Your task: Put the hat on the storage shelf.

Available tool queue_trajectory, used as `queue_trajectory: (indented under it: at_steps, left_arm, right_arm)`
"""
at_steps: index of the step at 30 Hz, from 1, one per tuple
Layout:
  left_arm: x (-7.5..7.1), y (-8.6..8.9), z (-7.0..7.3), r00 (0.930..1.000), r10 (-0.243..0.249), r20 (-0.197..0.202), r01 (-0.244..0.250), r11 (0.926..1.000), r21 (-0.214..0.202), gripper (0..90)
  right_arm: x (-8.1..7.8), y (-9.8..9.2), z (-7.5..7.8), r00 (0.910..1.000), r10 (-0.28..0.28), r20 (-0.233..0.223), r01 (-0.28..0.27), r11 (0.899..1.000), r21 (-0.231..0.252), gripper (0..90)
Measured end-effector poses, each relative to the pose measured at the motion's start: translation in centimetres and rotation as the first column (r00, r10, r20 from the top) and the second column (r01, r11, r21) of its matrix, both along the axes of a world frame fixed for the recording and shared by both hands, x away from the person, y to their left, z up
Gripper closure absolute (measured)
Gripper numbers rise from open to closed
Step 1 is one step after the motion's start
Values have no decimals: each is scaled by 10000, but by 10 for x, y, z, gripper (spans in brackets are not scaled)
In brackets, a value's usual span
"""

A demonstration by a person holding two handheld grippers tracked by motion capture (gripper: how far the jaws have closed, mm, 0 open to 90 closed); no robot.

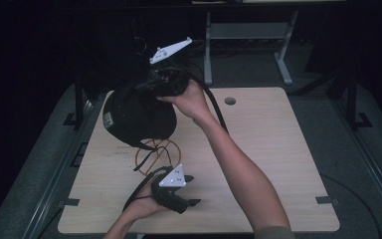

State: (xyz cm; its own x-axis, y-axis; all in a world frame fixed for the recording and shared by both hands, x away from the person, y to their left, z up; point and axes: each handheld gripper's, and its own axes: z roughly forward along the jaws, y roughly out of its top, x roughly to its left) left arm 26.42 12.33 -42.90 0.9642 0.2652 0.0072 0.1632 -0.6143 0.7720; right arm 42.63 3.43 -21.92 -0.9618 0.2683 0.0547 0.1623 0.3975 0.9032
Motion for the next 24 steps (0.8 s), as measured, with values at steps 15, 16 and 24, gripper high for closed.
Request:
queue_trajectory:
  at_steps: [15, 16, 24]
  left_arm:
    - [-1, -2, 3, 9998, -144, 164, 145, 9999, -78, 269]
    - [-1, -2, 3, 9998, -144, 164, 145, 9999, -78, 269]
    - [-2, -2, 3, 9999, -128, 107, 129, 9999, -102, 268]
  right_arm:
    - [2, 34, -13, 9990, -426, 107, 431, 9978, -503, 722]
    - [2, 34, -13, 9990, -426, 107, 431, 9978, -503, 722]
    - [0, 18, -15, 9989, -446, -146, 440, 9983, -393, 592]
